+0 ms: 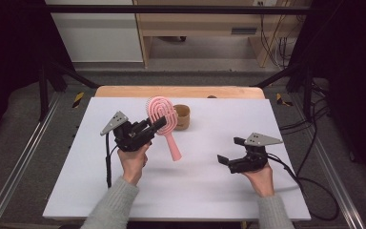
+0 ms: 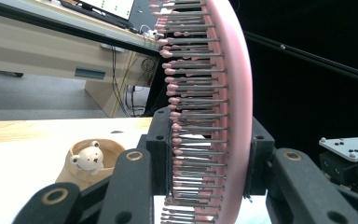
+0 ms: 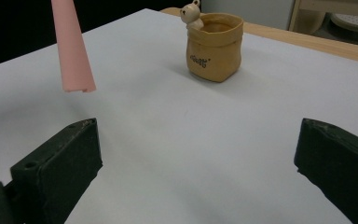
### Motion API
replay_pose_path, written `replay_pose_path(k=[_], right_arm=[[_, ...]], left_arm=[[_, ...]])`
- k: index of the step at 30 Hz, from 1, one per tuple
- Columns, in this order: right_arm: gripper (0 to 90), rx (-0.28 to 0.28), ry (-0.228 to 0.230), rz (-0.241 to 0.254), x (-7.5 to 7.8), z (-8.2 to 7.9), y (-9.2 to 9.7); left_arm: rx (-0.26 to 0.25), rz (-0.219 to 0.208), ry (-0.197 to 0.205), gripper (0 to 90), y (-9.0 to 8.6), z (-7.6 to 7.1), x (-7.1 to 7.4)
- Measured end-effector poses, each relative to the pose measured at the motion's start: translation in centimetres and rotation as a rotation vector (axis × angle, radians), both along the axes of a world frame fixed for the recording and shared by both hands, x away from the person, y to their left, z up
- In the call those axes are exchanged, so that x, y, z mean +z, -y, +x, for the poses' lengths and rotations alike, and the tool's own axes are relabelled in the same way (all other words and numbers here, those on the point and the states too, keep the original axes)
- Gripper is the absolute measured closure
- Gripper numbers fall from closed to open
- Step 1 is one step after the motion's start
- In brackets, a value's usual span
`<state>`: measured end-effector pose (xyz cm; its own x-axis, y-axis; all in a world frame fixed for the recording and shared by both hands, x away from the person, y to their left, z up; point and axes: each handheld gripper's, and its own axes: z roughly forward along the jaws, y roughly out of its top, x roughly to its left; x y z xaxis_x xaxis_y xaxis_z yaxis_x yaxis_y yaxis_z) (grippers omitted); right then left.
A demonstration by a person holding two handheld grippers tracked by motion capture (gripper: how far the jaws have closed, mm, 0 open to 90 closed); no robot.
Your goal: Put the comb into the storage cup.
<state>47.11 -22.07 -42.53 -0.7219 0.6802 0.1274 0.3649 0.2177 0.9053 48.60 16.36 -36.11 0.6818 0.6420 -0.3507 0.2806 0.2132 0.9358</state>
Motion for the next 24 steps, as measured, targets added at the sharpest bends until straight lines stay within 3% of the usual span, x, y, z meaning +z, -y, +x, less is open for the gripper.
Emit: replay_pose_path(k=[14,24], right_arm=[[0.3,-0.005,-0.013,0.005,-1.1,-0.3,1.6],[0.3,-0.012,-0.016,0.012,-1.6,-0.5,2.2]], left_arm=[[0.017,0.015,-0.007,63.1,0.5,1.3,0.2],[0.043,0.022,0.011,63.0,1.2,2.8,1.0]])
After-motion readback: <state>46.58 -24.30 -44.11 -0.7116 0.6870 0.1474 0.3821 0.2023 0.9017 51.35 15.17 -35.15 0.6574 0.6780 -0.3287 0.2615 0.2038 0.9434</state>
